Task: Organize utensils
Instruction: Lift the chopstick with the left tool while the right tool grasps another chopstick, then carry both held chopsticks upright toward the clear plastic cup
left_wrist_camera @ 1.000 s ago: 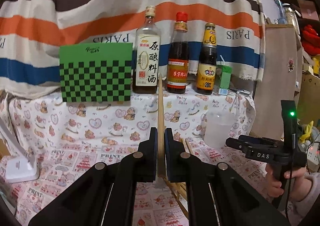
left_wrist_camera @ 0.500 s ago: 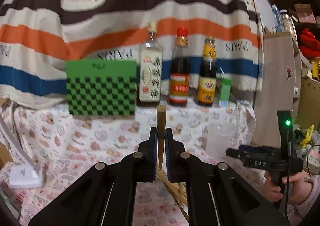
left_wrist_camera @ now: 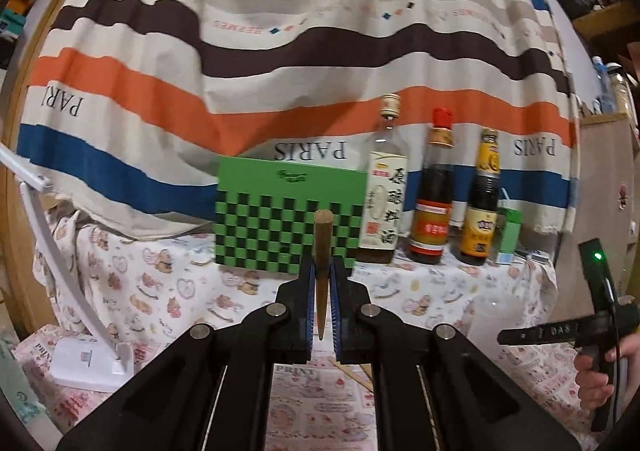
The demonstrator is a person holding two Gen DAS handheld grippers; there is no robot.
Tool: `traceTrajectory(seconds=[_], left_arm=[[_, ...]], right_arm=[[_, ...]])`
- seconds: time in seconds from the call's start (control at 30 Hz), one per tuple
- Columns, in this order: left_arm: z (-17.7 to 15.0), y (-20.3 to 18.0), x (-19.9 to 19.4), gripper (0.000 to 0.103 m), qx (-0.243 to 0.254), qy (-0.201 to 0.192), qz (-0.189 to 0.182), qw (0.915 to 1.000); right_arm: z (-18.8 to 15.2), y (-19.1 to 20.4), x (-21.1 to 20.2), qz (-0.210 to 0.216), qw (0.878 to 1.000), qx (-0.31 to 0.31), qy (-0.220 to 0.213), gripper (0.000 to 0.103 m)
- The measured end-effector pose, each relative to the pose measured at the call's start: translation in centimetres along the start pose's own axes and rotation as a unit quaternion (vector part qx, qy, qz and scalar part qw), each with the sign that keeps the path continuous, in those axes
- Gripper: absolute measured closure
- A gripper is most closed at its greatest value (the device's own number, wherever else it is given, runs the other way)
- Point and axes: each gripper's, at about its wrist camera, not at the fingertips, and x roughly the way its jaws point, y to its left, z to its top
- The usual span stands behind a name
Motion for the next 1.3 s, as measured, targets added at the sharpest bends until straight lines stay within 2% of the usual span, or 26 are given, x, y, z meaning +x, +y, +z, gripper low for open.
traceTrajectory(seconds=[0.07, 0.13, 0.17, 0.3, 0.47, 0.57, 0.63, 0.67, 0.7, 0.77, 0.9, 1.0, 1.17, 1.3], left_arm=[[-0.1, 0.6, 0.2, 0.097, -0.005, 0.0, 0.009, 0.9999], [-0.1, 1.1, 0.5, 0.097, -0.008, 0.003, 0.016, 0.9998], [-0.2, 1.4, 0.7, 0.097, -0.011, 0.007, 0.017, 0.9998], [-0.4, 2.1, 1.9, 0.097, -0.012, 0.03, 0.024, 0.9992], [-0.6, 3.1, 2.7, 0.097, -0.037, 0.048, 0.017, 0.998], [-0.4, 3.1, 2.3, 0.097, -0.033, 0.042, 0.032, 0.9981], [0.0, 2.6, 1.7, 0.097, -0.018, 0.032, 0.051, 0.998], [0.2, 2.4, 1.3, 0.097, -0.013, 0.028, 0.057, 0.9979], [0.4, 2.2, 1.0, 0.097, -0.009, 0.023, 0.06, 0.9979], [0.8, 2.3, 0.4, 0.097, -0.013, 0.012, 0.052, 0.9985], [1.3, 2.7, -0.2, 0.097, -0.029, 0.011, 0.038, 0.9988], [1.3, 2.8, -0.2, 0.097, -0.024, 0.011, 0.048, 0.9985], [1.2, 2.9, 0.6, 0.097, -0.023, 0.03, 0.051, 0.998], [1.2, 2.9, 0.7, 0.097, -0.029, 0.037, 0.04, 0.9981]], right_arm=[[1.1, 0.5, 1.9, 0.0, 0.999, 0.026, 0.033, 0.073], [2.5, 0.9, 5.1, -0.001, 0.995, 0.053, 0.084, 0.076], [2.8, 0.9, 6.1, 0.004, 0.993, 0.064, 0.095, 0.08], [3.6, 1.2, 11.6, -0.017, 0.984, 0.092, 0.148, 0.081], [3.7, 1.0, 15.1, -0.047, 0.978, 0.113, 0.168, 0.081], [4.0, 1.1, 16.0, -0.056, 0.977, 0.12, 0.167, 0.083], [4.2, 1.7, 16.6, -0.091, 0.977, 0.1, 0.166, 0.083], [4.2, 1.6, 16.9, -0.107, 0.975, 0.101, 0.167, 0.087], [4.2, 1.4, 17.1, -0.105, 0.974, 0.11, 0.168, 0.088], [4.0, 1.2, 17.9, -0.111, 0.97, 0.119, 0.179, 0.088], [4.5, 1.6, 19.1, -0.127, 0.973, 0.101, 0.166, 0.088], [4.9, 1.6, 19.7, -0.135, 0.972, 0.114, 0.158, 0.088], [4.6, 1.2, 19.3, -0.121, 0.974, 0.139, 0.134, 0.09], [3.8, 1.8, 15.6, -0.072, 0.988, 0.12, 0.072, 0.095]])
